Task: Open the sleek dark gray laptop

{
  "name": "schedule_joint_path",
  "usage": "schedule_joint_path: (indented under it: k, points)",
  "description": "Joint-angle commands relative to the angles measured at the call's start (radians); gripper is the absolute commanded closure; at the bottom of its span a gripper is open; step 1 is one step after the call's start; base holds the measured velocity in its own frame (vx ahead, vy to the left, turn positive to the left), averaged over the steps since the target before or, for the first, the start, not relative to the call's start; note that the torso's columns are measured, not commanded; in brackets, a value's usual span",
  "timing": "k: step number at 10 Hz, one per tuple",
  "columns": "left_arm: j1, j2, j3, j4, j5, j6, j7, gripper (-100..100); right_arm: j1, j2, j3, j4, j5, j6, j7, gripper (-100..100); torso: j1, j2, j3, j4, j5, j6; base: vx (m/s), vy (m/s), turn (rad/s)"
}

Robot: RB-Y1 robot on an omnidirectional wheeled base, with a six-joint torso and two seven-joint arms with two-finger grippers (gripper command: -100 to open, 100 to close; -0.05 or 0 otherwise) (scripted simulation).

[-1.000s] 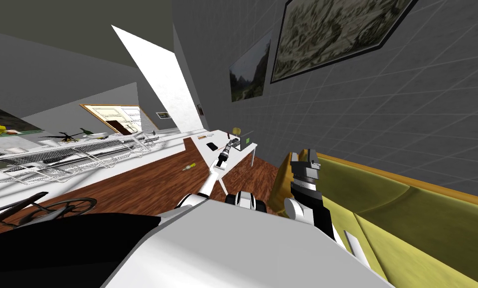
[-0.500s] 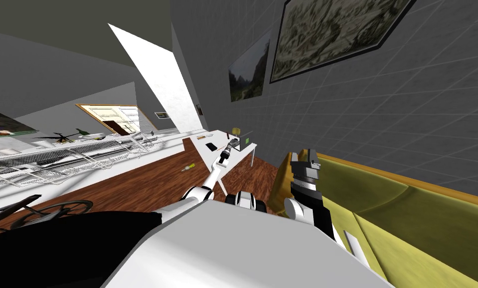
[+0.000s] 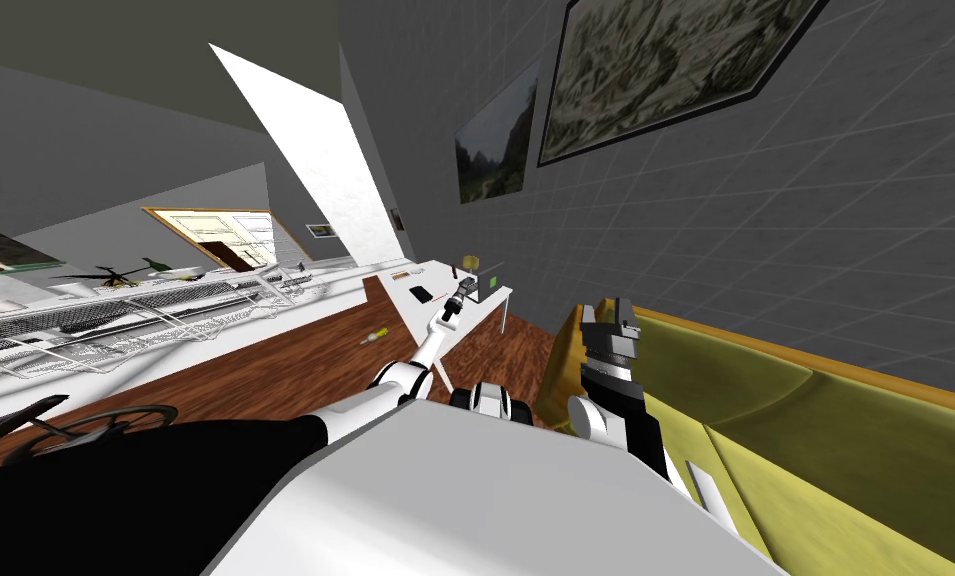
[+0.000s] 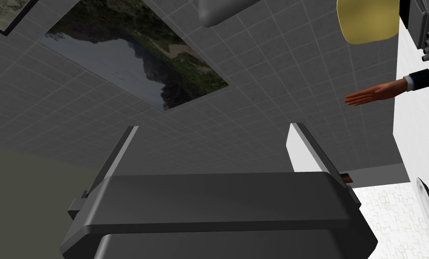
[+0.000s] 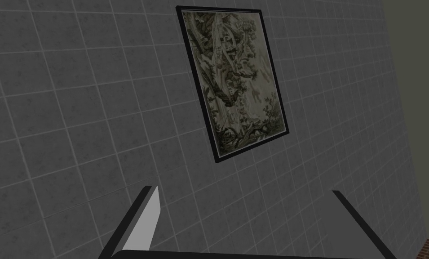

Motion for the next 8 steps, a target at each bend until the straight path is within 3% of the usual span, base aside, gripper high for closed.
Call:
schedule_joint_path:
  k: [1,2,3,4,7,8]
  points:
    - [-0.070,-0.002,0.009,0.083,-0.012,0.009,0.005,-100,0.000,0.000,0.000,0.000,0.000,0.000,0.000,0,0.000,0.000,0.000,0.000,0.000,0.000,0.011,-0.003,-0.015]
    - [-0.071,-0.002,0.009,0.110,-0.012,0.009,0.005,-100,0.000,0.000,0.000,0.000,0.000,0.000,0.000,0,0.000,0.000,0.000,0.000,0.000,0.000,0.012,-0.002,-0.012]
    - [-0.111,-0.004,0.014,0.154,-0.019,0.016,0.008,-100,0.000,0.000,0.000,0.000,0.000,0.000,0.000,0,0.000,0.000,0.000,0.000,0.000,0.000,0.013,-0.003,-0.014]
    - [-0.111,-0.004,0.014,0.162,-0.019,0.016,0.008,-100,0.000,0.000,0.000,0.000,0.000,0.000,0.000,0,0.000,0.000,0.000,0.000,0.000,0.000,0.013,-0.001,-0.011]
    - [-0.186,-0.007,0.022,0.240,-0.033,0.031,0.014,-100,0.000,0.000,0.000,0.000,0.000,0.000,0.000,0,0.000,0.000,0.000,0.000,0.000,0.000,0.014,-0.002,-0.014]
    - [-0.186,-0.007,0.022,0.259,-0.033,0.031,0.014,-100,0.000,0.000,0.000,0.000,0.000,0.000,0.000,0,0.000,0.000,0.000,0.000,0.000,0.000,0.010,-0.002,-0.009]
